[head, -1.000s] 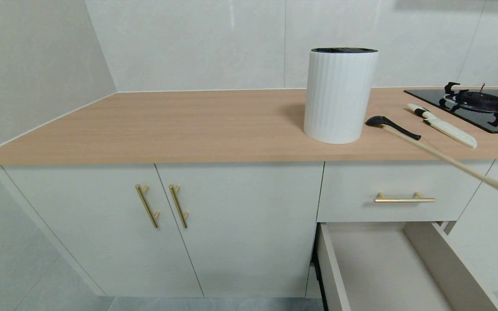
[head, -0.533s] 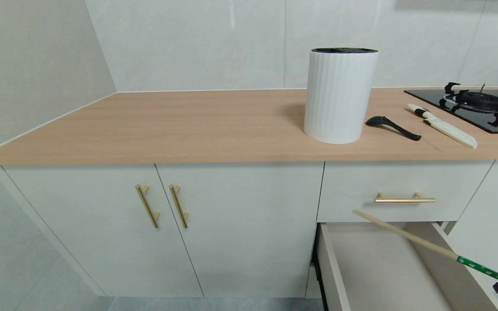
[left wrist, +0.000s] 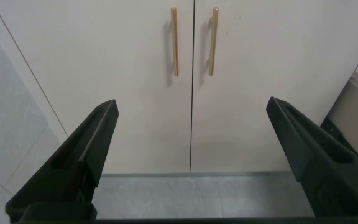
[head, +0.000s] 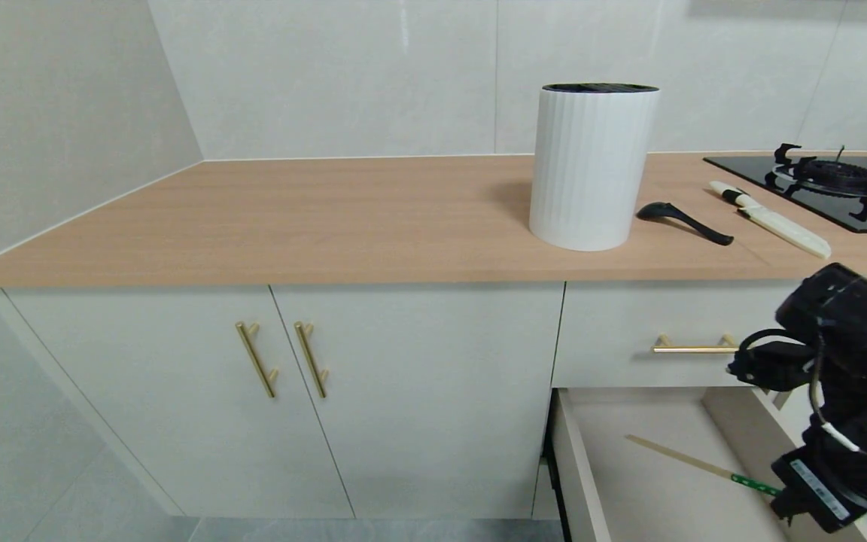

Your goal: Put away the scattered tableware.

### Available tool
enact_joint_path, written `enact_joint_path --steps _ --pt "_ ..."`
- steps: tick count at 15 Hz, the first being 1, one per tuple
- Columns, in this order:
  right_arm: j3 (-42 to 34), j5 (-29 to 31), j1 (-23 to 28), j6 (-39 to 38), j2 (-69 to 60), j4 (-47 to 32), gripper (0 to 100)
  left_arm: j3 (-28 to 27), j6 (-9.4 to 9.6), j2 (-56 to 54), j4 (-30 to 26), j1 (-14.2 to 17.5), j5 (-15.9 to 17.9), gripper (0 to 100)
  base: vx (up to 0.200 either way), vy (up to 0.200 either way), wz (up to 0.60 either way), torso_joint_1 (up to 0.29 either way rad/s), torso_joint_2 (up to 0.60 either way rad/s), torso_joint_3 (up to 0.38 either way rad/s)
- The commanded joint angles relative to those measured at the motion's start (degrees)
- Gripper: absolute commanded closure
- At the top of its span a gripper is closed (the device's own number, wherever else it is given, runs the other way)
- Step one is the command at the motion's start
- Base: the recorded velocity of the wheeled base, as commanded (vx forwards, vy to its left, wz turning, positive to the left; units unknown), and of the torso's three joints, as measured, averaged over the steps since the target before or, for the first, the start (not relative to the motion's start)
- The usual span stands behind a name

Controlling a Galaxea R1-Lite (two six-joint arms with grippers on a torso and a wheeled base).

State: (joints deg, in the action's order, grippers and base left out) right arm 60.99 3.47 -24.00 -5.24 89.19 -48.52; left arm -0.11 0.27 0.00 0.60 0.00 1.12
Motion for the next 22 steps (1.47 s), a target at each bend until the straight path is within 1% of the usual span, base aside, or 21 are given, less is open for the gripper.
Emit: enact_joint_path --steps 1,2,3,5,7,10,14,19,22 --pt "-0.3 0.4 2.2 -1.2 9.3 4.1 100 -0.1 0.00 0.1 0.0 0.0 0.0 0 0.000 0.000 0.00 0.000 0.00 0.000" --pt "-0.4 0.4 3.0 -2.3 12.3 7.4 100 0.0 0.00 0.1 0.0 0.0 0.0 0 0.000 0.000 0.00 0.000 0.00 0.000" --pt "-0.5 0.5 3.2 -2.7 13.6 8.4 100 0.0 0.00 0.1 0.0 0.0 0.0 0 0.000 0.000 0.00 0.000 0.00 0.000" --pt "-2.5 0.4 4.5 -2.8 17.6 16.4 100 -0.1 0.00 0.1 0.0 0.0 0.0 0 0.000 0.000 0.00 0.000 0.00 0.000" --pt "-3.8 0.2 5.0 -3.1 18.7 21.4 100 0.0 0.00 0.1 0.0 0.0 0.0 0 0.000 0.000 0.00 0.000 0.00 0.000" --pt "-3.1 0.5 5.3 -6.4 21.0 22.2 100 -0.1 0.00 0.1 0.0 0.0 0.0 0 0.000 0.000 0.00 0.000 0.00 0.000" --pt "-2.4 0.5 5.3 -7.1 22.6 22.2 100 0.0 0.00 0.1 0.0 0.0 0.0 0 0.000 0.000 0.00 -0.005 0.03 0.024" --pt "-2.3 0.5 5.3 -7.1 22.4 22.5 100 0.0 0.00 0.1 0.0 0.0 0.0 0 0.000 0.000 0.00 -0.065 0.37 0.303" --pt "-2.5 0.4 5.2 -7.2 22.3 24.7 100 0.0 0.00 0.1 0.0 0.0 0.0 0 0.000 0.000 0.00 -0.028 0.34 0.305"
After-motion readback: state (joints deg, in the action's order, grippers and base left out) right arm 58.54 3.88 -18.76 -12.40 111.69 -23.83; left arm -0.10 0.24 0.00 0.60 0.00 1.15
